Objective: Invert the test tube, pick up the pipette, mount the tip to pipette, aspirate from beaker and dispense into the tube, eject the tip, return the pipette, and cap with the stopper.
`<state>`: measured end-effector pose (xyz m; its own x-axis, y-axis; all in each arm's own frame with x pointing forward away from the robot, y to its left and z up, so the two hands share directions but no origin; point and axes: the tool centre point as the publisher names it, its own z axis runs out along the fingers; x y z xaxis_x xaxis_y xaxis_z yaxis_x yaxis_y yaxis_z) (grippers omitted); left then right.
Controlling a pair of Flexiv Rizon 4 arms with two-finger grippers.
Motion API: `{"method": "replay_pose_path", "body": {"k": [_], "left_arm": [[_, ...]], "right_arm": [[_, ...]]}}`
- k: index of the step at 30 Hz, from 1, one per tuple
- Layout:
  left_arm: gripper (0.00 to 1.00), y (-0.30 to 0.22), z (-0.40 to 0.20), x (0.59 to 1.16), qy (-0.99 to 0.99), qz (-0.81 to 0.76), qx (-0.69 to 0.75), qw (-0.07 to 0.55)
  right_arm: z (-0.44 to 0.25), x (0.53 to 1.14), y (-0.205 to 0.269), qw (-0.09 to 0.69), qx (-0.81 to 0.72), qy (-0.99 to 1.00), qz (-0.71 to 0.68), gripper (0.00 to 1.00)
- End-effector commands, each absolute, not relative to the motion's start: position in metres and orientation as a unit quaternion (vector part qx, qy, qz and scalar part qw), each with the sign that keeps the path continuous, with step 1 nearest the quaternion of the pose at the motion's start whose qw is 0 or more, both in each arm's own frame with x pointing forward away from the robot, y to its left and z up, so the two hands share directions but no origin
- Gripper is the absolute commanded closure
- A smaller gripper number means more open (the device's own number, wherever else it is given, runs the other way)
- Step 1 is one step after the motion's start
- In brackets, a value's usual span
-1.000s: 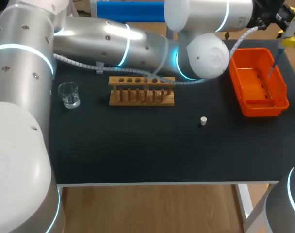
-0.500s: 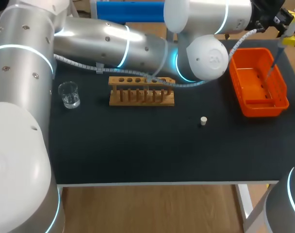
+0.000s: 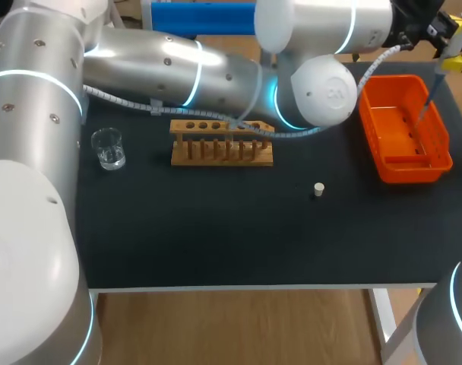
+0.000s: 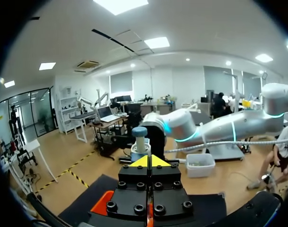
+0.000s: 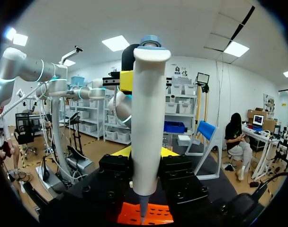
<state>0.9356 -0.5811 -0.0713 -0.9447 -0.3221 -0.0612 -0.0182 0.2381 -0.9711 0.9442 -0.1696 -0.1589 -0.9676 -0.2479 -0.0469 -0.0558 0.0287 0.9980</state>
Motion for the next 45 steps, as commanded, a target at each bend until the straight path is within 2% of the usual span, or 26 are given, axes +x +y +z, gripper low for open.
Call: {"method": "replay_pose_path", "body": {"k": [1, 14, 45], "left_arm": [[1.0, -0.575, -0.07, 0.938, 0.772, -0.617, -0.1, 0.118], [1.0, -0.576, -0.053, 0.943, 0.768, -0.619, -0.096, 0.135], [1.0, -0.586, -0.077, 0.946, 0.778, -0.609, -0.104, 0.113]], "right_arm": [[-0.158, 0.942, -0.169, 0.069, 0.107, -0.715, -0.687, 1.0], [-0.158, 0.942, -0.169, 0.069, 0.107, -0.715, -0.687, 1.0], [-0.158, 0.942, -0.169, 0.069, 0.107, -0.715, -0.687, 1.0]]}}
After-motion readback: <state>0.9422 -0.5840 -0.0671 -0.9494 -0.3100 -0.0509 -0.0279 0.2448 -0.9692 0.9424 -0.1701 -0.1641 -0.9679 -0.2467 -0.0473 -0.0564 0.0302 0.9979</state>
